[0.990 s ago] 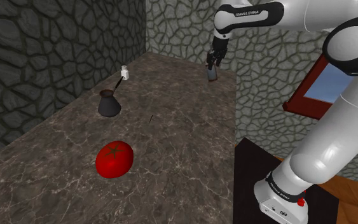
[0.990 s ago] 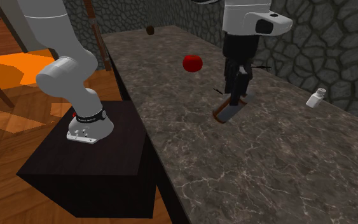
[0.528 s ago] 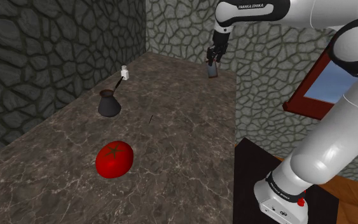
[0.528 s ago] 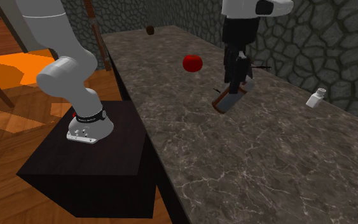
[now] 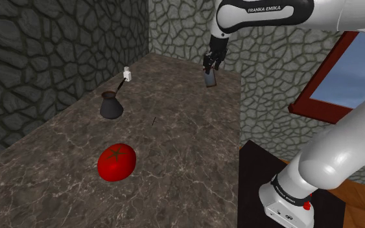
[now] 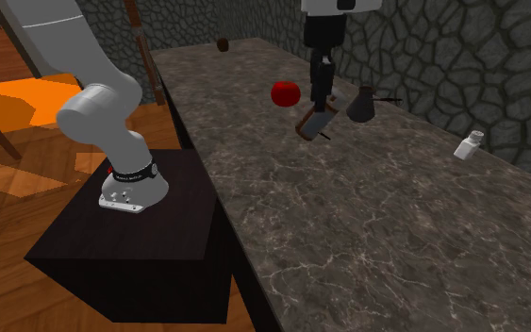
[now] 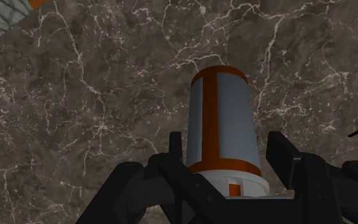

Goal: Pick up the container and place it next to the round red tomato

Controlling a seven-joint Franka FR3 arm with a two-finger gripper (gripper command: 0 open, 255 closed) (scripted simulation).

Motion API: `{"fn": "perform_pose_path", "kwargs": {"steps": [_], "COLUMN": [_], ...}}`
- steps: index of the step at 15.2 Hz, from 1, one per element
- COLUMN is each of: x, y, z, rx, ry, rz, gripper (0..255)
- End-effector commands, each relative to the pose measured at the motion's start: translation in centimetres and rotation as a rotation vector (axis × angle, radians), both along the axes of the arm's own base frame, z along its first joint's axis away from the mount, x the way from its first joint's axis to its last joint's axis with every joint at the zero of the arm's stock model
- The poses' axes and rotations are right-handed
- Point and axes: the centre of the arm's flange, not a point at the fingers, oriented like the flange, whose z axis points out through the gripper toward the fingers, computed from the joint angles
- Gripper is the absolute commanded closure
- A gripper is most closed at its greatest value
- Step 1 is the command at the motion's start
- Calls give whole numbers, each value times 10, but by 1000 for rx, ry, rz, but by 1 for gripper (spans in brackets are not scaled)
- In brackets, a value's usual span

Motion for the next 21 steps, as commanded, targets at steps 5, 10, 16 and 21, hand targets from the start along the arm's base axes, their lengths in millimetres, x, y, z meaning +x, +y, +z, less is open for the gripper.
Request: {"fn": "perform_pose_path", "kwargs": {"steps": [5,10,16,21], "x": [-24,-44,-67,-86], "y": [75,139,214,277], "z": [3,3,4,5], "rx": [-1,-1,-1,-1], "ry": [-1,-1,-1,-1], "rz": [-2,-2,-2,-2], "gripper": [255,255,255,255]}}
